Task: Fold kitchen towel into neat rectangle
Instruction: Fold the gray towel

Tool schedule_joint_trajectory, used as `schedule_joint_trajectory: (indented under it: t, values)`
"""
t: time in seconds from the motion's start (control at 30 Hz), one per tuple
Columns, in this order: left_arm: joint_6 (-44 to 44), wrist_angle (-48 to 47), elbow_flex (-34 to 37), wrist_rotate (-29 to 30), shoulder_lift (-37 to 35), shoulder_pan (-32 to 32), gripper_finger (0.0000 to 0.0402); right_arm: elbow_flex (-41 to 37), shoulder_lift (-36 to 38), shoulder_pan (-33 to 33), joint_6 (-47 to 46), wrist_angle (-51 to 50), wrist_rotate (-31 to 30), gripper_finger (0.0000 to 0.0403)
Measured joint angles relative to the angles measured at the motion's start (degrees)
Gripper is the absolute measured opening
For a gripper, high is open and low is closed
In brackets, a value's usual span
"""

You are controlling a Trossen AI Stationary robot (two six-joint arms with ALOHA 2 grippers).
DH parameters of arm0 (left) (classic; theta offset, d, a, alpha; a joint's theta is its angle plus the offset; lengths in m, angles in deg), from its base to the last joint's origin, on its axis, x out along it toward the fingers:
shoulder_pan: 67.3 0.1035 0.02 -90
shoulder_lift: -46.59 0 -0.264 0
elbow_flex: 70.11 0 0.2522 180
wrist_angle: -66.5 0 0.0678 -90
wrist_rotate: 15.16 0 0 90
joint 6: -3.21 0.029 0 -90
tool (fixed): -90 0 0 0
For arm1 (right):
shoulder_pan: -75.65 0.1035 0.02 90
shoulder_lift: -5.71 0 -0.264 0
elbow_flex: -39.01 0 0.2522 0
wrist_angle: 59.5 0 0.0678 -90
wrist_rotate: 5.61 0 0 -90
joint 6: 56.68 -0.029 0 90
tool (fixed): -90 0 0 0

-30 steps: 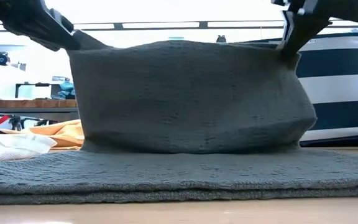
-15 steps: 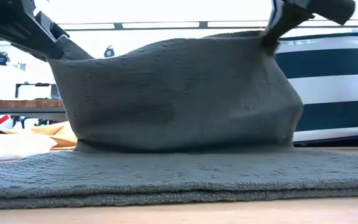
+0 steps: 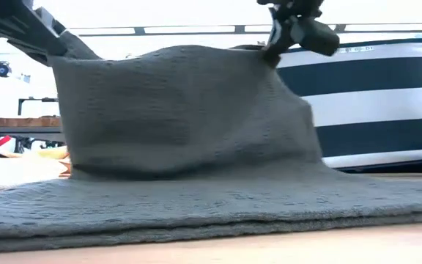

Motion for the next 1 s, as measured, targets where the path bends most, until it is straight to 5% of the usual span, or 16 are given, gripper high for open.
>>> schedule_joint_trajectory:
  t: [0.47, 0.7, 1.0]
  values:
    - [-15.0, -27.23, -1.16, 3.26, -5.67, -2.0, 0.0, -2.16, 0.0, -12.33, 20.33, 28.4, 16.12, 0.0008]
    - [-14.28, -29.99, -0.92, 7.03, -10.25, -1.98, 0.0, -2.42, -0.4, -20.95, 24.48, 35.68, 25.06, 0.0008]
    - [-14.14, -25.81, 0.65, 11.71, -13.12, -1.89, 0.0, -3.29, -2.86, -25.82, 24.7, 31.21, 34.5, 0.0008]
